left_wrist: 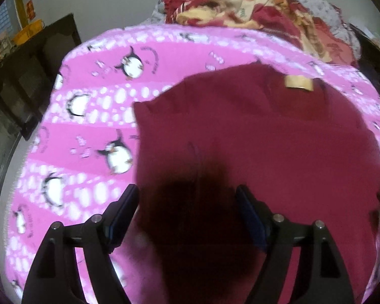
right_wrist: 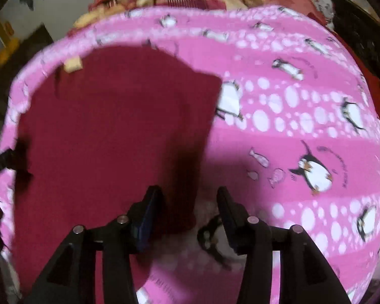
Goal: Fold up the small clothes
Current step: 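Fold the hem up toward the collar with the left tool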
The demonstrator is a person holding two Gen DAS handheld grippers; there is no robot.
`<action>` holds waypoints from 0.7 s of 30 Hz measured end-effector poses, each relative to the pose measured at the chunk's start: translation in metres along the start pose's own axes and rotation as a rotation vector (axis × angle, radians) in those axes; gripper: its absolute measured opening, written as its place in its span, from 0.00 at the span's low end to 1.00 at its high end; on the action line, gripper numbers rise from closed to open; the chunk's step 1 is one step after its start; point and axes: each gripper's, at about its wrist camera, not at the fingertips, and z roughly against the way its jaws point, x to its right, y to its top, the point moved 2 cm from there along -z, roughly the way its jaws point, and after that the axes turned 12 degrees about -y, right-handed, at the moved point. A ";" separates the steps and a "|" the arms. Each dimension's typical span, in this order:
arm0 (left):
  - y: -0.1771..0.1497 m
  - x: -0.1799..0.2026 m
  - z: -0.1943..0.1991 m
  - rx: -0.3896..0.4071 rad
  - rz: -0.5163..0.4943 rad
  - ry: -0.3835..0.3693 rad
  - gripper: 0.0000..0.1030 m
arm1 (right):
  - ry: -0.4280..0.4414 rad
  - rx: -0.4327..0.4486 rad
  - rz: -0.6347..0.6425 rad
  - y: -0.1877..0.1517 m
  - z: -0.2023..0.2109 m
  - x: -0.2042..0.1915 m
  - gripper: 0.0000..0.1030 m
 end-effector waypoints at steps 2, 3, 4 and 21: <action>-0.012 -0.010 0.023 0.013 -0.004 -0.005 0.76 | 0.020 0.015 0.027 -0.013 0.025 0.003 0.64; -0.019 -0.015 0.032 0.011 0.003 -0.010 0.77 | 0.027 0.016 0.039 -0.020 0.033 0.005 0.65; -0.028 -0.023 0.040 0.008 0.014 -0.019 0.77 | 0.034 0.013 0.051 -0.028 0.042 0.007 0.66; -0.184 -0.041 0.117 -0.092 0.080 -0.154 0.77 | 0.285 -0.095 0.076 -0.184 0.081 -0.021 0.72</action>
